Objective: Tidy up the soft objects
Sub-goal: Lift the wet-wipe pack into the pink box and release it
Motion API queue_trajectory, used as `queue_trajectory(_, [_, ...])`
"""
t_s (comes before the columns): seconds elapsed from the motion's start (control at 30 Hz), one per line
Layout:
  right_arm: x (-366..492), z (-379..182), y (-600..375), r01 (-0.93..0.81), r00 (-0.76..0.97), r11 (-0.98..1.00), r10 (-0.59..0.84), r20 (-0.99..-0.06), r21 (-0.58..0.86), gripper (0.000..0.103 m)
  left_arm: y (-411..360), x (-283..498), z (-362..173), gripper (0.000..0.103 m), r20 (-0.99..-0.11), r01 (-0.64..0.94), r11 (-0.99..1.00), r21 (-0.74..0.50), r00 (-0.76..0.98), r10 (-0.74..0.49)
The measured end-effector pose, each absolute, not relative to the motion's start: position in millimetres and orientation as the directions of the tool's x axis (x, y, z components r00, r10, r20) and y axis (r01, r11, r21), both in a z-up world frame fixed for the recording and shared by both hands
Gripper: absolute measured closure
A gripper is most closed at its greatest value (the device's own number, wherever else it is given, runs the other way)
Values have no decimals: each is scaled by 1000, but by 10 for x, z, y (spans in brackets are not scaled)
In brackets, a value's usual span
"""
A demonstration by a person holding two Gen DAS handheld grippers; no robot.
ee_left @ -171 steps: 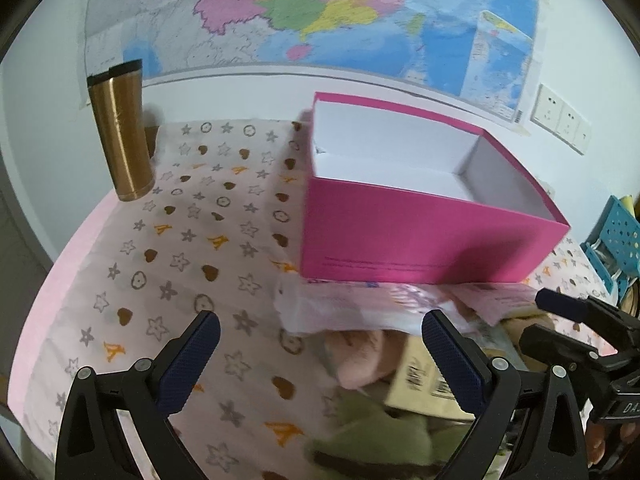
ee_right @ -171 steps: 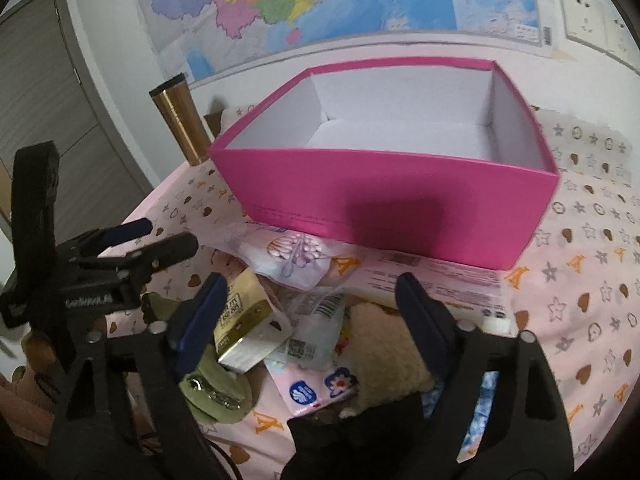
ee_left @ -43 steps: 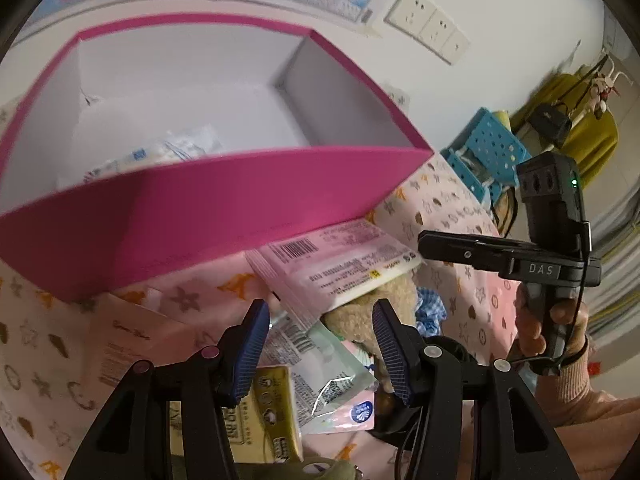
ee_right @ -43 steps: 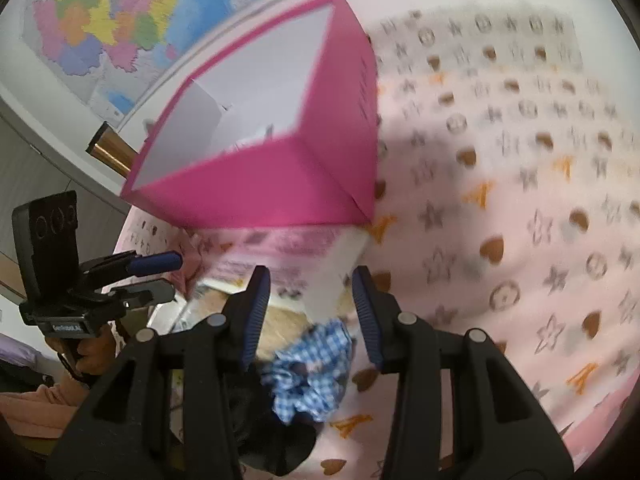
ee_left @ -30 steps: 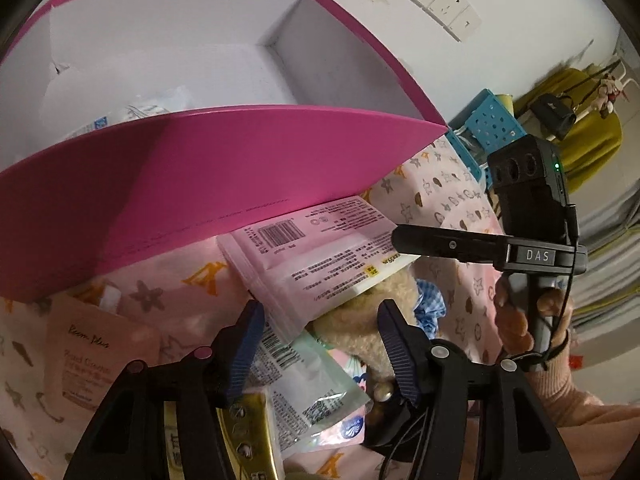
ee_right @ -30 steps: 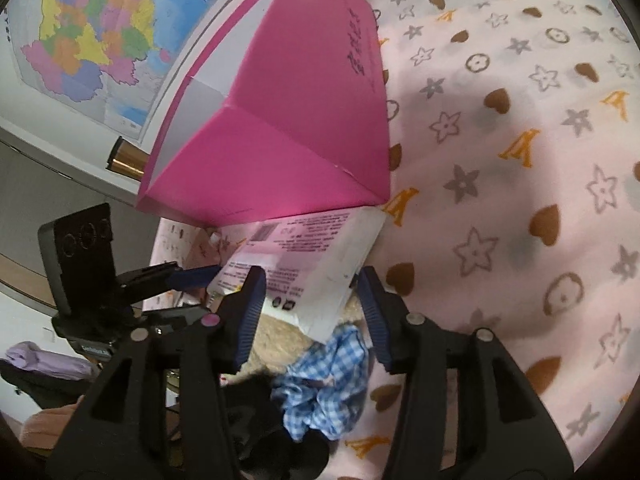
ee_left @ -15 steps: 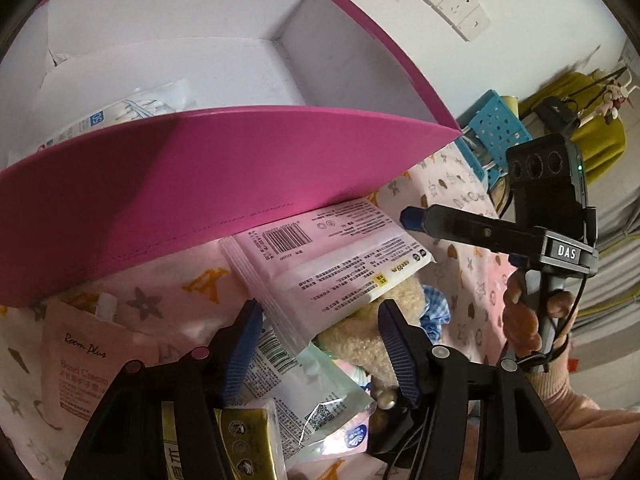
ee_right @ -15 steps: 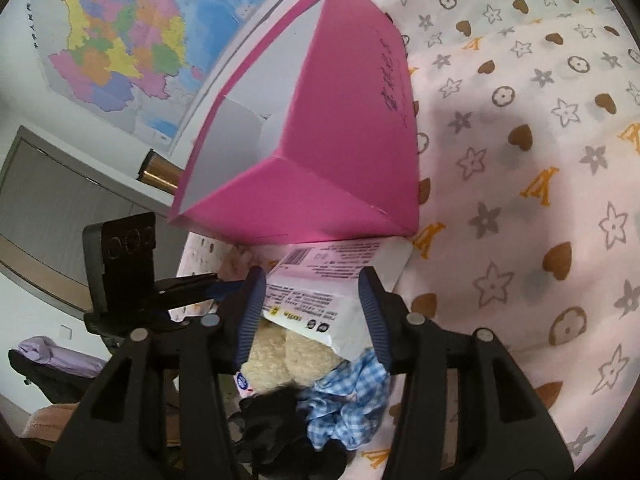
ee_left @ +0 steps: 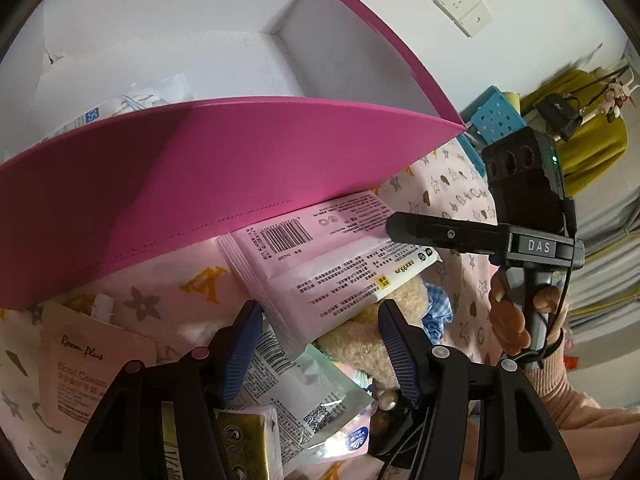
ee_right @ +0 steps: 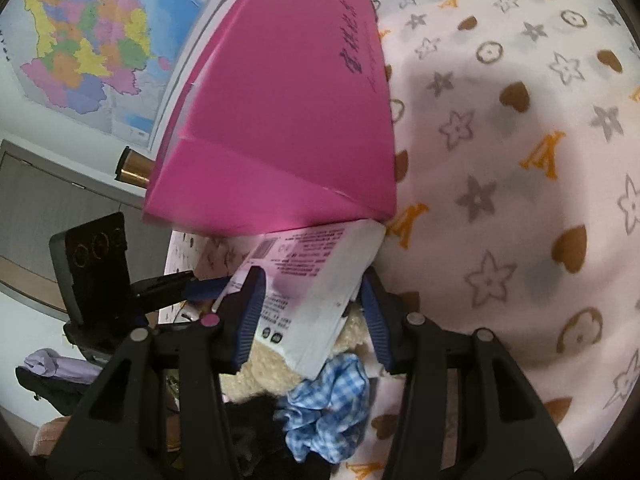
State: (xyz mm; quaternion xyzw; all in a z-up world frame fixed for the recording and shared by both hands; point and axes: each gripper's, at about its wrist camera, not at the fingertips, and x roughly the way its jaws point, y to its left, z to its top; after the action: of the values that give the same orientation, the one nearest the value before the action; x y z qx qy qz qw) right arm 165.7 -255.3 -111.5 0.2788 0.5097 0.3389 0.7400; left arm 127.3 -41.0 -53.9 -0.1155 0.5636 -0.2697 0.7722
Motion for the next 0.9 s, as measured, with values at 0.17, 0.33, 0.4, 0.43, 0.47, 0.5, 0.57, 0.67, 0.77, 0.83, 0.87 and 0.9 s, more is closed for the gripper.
queue_trajectory(0.17, [1540,-929,-2569,-282,338,664,745,-576,693,63,-390,1271,-539,45,-793,280,817,-504,224,-566])
queue_trajectory(0.33, [1403,-745,-2491,-368,395,709,705,-589,602,70,-415,1233,-528,46,-785,285,811,-512,229,-576])
queue_trajectory(0.4, [1362,-707,-2470,-390,411,713,701,-583,583,71,-403,1208,-510,48,-778,284,808,-516,240,-581])
queue_trajectory(0.43, [1345,-694,-2465,-396,414,713,702,-580,579,72,-394,1196,-502,48,-775,283,807,-518,243,-583])
queue_trajectory(0.47, [1327,-678,-2463,-400,417,713,702,-578,576,72,-386,1174,-483,50,-771,283,805,-521,249,-586])
queue_trajectory(0.5, [1303,-655,-2460,-407,423,713,701,-574,571,73,-379,1151,-460,51,-767,283,804,-524,255,-589])
queue_trajectory(0.57, [1253,-595,-2462,-419,437,713,702,-563,562,73,-349,1092,-402,51,-757,288,801,-525,272,-594])
queue_trajectory(0.67, [1157,-432,-2450,-447,462,712,702,-541,542,73,-301,1008,-267,51,-739,298,799,-522,308,-598])
queue_trajectory(0.77, [1081,-266,-2434,-475,479,703,711,-515,529,73,-257,918,-81,52,-720,311,803,-508,358,-594])
queue_trajectory(0.83, [1039,-134,-2414,-496,492,698,716,-495,516,73,-232,869,43,52,-706,324,805,-498,387,-593])
queue_trajectory(0.87, [1027,-76,-2412,-504,499,696,718,-485,512,73,-222,838,128,52,-697,332,805,-491,405,-592])
queue_trajectory(0.9, [1020,-18,-2413,-514,504,690,723,-472,509,73,-206,821,170,52,-693,338,806,-486,413,-591])
